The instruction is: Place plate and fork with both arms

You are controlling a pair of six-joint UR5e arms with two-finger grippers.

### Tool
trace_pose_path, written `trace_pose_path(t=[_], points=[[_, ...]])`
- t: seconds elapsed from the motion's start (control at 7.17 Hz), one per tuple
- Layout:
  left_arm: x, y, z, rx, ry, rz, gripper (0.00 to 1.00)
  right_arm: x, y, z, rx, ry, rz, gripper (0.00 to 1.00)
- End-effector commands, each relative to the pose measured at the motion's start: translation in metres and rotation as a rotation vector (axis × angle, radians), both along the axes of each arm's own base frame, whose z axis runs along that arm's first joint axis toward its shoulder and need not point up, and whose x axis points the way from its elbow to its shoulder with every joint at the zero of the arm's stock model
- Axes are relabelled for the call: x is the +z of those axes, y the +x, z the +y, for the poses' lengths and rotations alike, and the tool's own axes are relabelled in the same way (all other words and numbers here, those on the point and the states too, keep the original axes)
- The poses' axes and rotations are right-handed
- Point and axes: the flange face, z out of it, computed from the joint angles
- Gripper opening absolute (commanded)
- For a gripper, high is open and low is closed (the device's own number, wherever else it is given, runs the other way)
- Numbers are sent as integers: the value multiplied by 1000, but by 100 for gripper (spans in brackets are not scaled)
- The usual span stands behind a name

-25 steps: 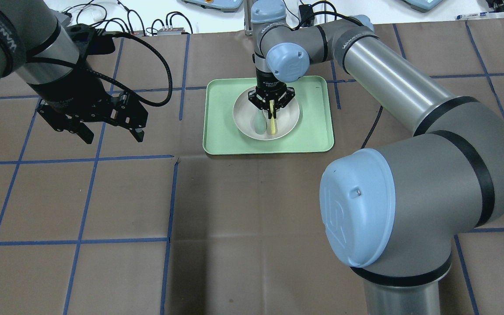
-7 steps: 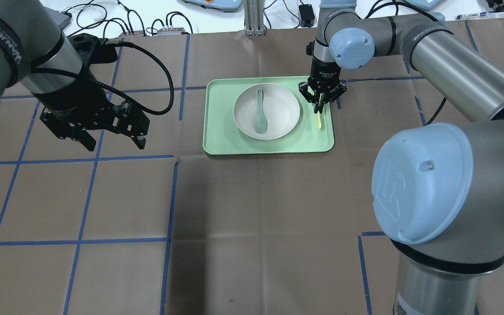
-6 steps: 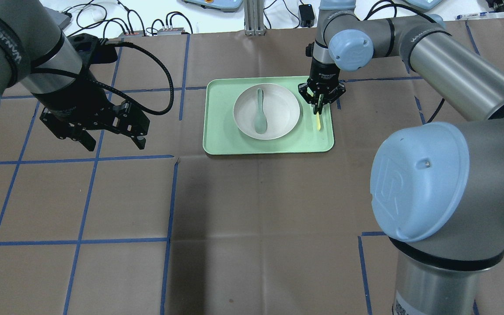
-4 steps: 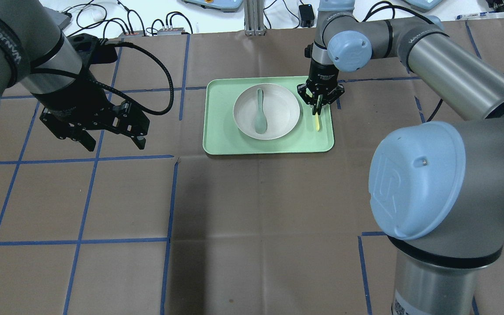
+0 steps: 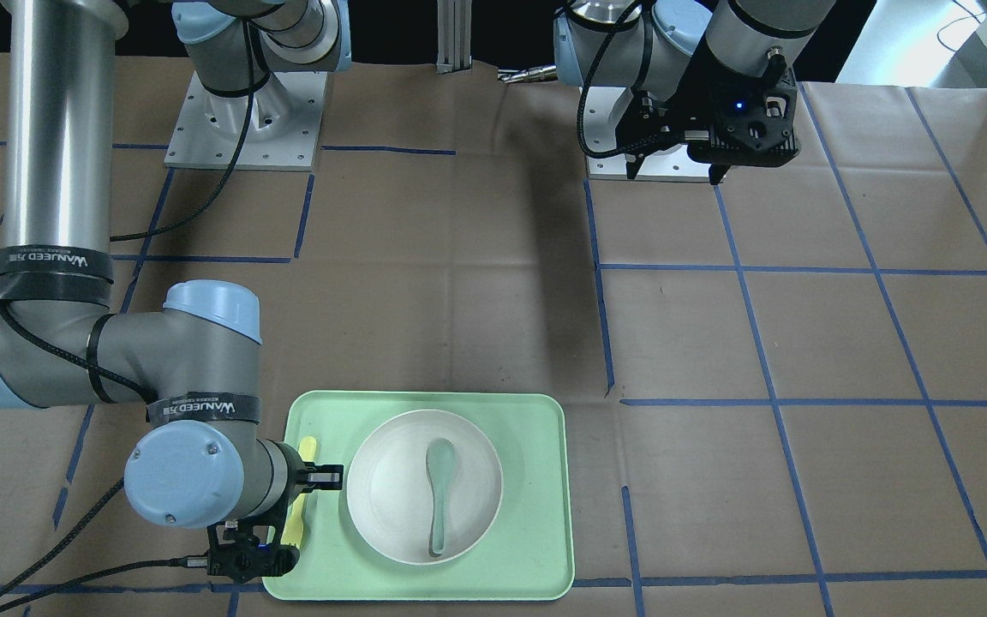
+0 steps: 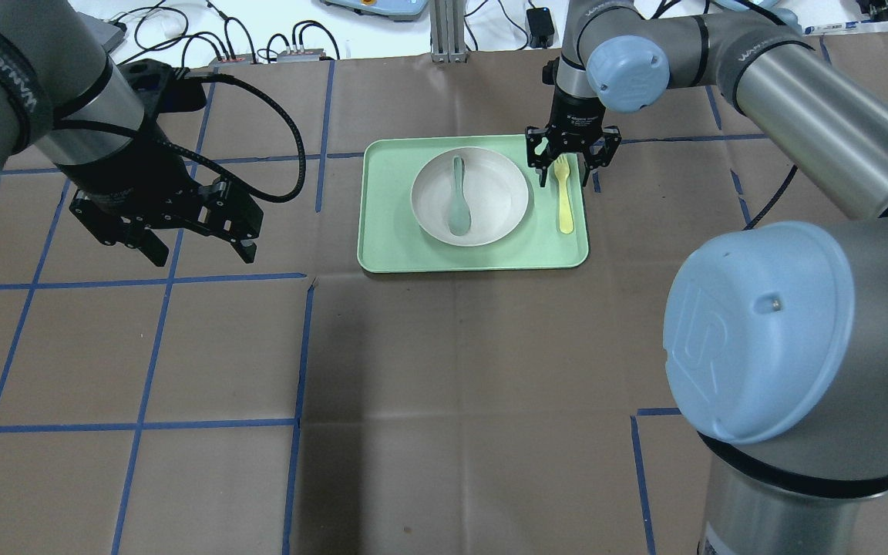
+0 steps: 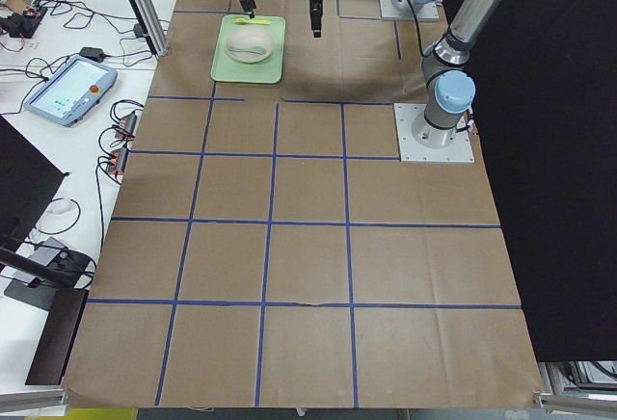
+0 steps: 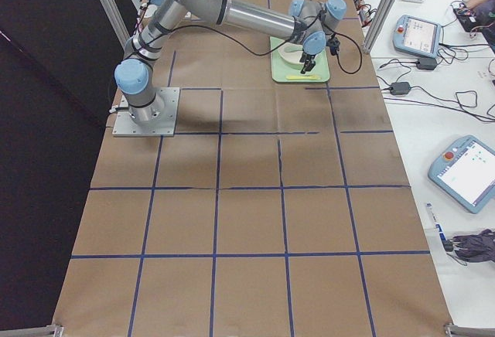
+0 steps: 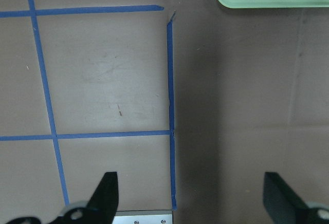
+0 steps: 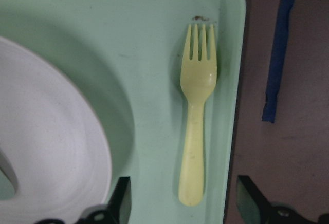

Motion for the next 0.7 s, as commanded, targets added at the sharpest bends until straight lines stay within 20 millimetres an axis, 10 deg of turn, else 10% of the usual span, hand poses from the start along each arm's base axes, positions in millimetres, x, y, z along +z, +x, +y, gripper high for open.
trace_pose_path(t=[0.0, 0.56], points=[[0, 0, 0, 0, 0, 0, 100, 69, -13, 21, 87, -57, -3, 100], [1, 0, 0, 1, -1, 1, 100, 179, -79, 112, 73, -136, 43, 100]])
